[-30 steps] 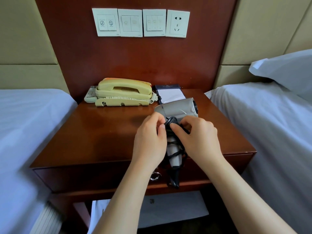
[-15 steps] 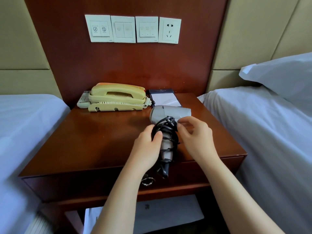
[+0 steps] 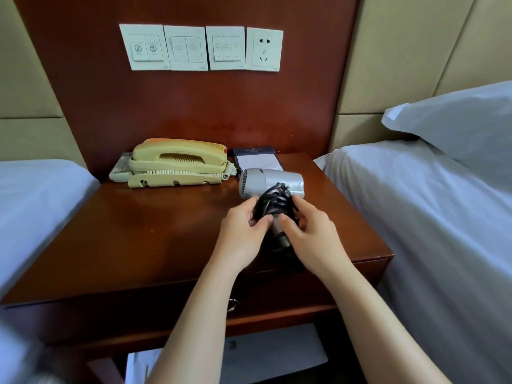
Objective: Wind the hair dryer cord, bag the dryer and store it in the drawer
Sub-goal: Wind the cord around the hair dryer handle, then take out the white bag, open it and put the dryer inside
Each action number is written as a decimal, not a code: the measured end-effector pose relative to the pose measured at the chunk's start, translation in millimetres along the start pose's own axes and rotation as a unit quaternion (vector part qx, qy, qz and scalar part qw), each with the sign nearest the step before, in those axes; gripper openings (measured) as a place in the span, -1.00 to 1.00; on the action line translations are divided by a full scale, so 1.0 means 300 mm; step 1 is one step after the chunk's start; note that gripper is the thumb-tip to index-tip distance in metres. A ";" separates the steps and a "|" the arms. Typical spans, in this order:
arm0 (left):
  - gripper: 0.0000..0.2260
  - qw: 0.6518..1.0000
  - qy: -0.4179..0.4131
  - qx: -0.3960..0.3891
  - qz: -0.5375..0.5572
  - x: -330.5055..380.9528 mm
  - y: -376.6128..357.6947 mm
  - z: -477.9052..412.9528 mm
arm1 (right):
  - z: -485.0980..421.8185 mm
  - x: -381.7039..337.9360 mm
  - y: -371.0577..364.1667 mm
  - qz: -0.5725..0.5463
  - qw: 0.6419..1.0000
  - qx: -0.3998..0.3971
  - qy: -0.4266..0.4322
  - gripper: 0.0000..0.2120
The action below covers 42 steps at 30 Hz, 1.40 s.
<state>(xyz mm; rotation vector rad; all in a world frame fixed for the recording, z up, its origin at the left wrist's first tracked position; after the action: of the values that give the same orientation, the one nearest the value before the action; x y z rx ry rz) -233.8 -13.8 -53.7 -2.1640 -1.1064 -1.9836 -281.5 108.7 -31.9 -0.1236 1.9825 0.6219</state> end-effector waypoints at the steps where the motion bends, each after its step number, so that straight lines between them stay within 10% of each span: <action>1: -0.65 1.000 0.007 0.011 -0.003 -0.008 -0.008 -0.016 | -0.006 0.005 0.001 -0.018 1.000 -0.008 -0.006 -0.85; 12: -0.61 0.979 0.036 0.114 -0.163 -0.012 -0.047 -0.159 | -0.091 0.066 0.008 -0.042 0.998 0.039 0.009 -0.72; 26: -0.63 0.967 -0.012 0.032 -0.254 0.004 0.011 0.028 | -0.017 0.025 0.003 0.052 0.990 0.109 0.074 -0.78; 42: -0.67 0.967 0.025 -0.052 -0.249 -0.075 0.077 0.611 | 0.460 -0.020 0.011 0.092 0.996 -0.016 0.013 -0.84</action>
<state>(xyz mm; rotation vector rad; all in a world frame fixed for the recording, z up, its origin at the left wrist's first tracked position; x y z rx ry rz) -61.7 40.3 -99.7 -2.0090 -1.7128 -2.3099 -168.9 176.1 -74.7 0.0321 2.0250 0.7735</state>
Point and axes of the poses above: each hand's wrist, its own z-axis away from the middle knuckle, its own y-axis out of the back of the hand, x = y × z, the point moved 5 cm from there along -z, towards the middle knuckle, and after that the axes turned 9 degrees about -z, right-handed, at the moved point
